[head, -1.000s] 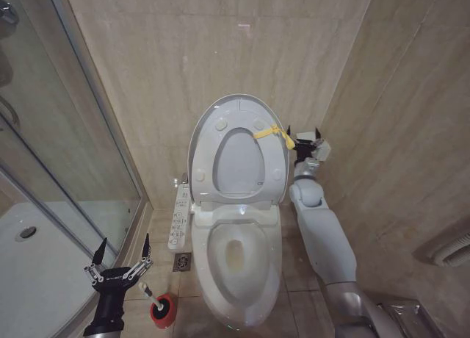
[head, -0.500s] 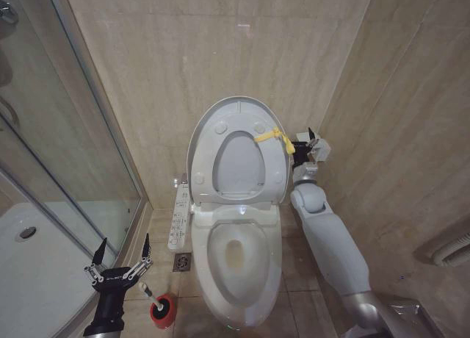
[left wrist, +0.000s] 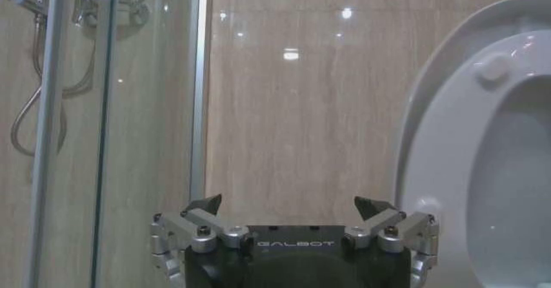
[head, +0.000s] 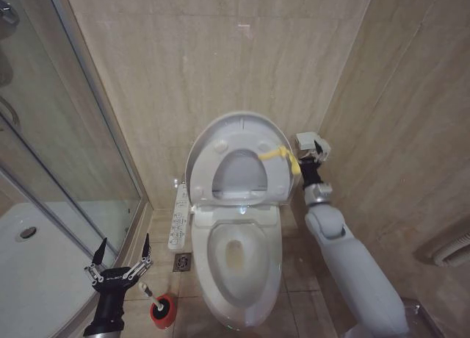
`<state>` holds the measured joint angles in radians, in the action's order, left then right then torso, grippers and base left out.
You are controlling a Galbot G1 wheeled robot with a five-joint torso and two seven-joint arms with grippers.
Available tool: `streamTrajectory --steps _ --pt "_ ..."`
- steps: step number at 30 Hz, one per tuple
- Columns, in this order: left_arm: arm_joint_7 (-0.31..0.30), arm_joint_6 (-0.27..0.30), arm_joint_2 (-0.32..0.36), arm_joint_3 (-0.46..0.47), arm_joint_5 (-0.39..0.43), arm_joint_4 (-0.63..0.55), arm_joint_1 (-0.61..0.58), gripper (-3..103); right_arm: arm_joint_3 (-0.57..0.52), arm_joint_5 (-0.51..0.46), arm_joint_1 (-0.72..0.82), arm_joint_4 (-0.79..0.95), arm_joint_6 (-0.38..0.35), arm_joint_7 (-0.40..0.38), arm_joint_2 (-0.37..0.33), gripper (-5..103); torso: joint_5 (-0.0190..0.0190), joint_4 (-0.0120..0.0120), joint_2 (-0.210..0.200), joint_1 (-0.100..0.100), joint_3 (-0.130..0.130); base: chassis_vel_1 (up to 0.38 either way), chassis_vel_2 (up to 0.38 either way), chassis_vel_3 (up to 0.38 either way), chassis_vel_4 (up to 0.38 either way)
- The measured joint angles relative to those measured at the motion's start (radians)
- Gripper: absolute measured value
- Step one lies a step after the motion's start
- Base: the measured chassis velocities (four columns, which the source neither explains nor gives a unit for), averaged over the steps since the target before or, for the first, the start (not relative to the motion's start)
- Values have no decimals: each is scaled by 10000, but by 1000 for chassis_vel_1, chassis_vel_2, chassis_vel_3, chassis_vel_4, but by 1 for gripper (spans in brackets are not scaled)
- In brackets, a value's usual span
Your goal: Open the toilet lid, clean the toilet bowl with a toilet brush, close the toilet lid, and flush.
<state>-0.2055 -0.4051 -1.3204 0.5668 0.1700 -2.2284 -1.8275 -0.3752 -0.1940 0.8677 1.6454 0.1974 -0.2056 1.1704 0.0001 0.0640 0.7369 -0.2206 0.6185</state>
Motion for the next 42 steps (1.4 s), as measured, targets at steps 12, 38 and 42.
streamTrajectory --steps 12,38,42 --pt "1 0 0 0 0 0 0 100 -644 -27 2591 1533 218 53 310 100 0 0 0 0 0 0 0 0 0" --pt "0 0 0 0 0 0 -1 100 -1406 532 5160 3416 -52 -381 1427 100 -1 -3 -1 -1 1 0 0 0 0" --pt "1 0 1 0 0 0 -1 100 -1532 214 5482 3944 -107 -413 1423 100 -1 -1 -1 -1 1 0 0 0 0"
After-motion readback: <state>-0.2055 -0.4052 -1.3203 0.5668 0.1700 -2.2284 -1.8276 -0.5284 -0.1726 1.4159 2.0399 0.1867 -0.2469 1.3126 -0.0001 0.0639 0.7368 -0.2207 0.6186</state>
